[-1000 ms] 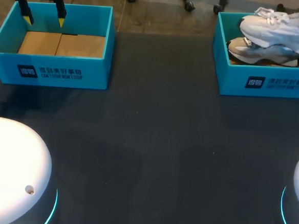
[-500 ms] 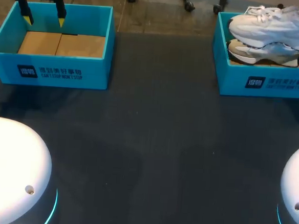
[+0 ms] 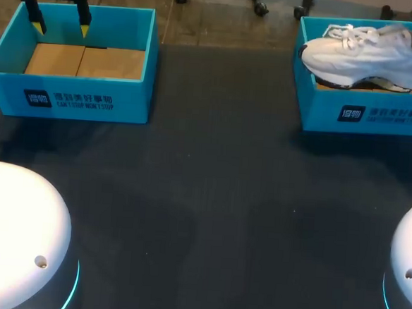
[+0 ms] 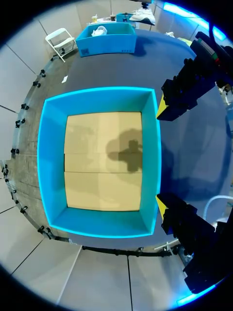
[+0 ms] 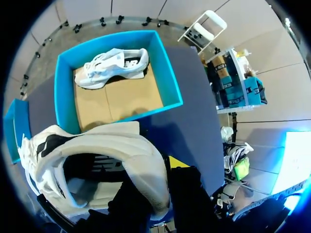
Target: Take the shoe out of the shoebox, open the shoe tongue, remove and reinsert the insole, then place the shoe into the shoebox
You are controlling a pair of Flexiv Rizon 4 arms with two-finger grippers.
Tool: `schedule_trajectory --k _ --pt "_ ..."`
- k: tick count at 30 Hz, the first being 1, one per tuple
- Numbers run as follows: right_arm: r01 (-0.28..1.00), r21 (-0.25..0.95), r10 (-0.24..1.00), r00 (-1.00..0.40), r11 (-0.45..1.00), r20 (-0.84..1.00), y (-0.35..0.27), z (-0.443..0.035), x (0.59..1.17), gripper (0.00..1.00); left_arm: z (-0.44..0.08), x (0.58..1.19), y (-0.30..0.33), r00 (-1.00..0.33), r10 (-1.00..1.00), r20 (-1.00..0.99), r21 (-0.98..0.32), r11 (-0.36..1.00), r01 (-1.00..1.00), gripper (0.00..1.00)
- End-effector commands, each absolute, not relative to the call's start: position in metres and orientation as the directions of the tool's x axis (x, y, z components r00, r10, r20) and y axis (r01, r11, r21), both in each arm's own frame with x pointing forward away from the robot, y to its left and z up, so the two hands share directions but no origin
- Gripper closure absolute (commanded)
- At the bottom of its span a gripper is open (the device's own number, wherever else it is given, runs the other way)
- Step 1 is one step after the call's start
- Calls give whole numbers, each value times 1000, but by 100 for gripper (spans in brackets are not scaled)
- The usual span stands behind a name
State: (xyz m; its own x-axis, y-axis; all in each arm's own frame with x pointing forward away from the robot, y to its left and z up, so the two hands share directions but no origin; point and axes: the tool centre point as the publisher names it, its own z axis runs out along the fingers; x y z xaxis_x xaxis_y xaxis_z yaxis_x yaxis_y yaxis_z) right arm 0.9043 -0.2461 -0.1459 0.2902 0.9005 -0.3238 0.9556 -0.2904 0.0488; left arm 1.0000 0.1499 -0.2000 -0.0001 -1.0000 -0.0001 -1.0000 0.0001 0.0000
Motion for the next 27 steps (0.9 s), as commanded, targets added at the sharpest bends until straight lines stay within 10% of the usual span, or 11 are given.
schedule_trajectory --k 1,27 --pt "957 92 902 291 -276 -318 -247 -145 899 100 -200 1000 150 0 -1000 0 0 0 -1000 0" --pt "978 115 939 202 -176 -279 -88 -219 759 100 -200 1000 150 0 -1000 0 0 0 -1000 0"
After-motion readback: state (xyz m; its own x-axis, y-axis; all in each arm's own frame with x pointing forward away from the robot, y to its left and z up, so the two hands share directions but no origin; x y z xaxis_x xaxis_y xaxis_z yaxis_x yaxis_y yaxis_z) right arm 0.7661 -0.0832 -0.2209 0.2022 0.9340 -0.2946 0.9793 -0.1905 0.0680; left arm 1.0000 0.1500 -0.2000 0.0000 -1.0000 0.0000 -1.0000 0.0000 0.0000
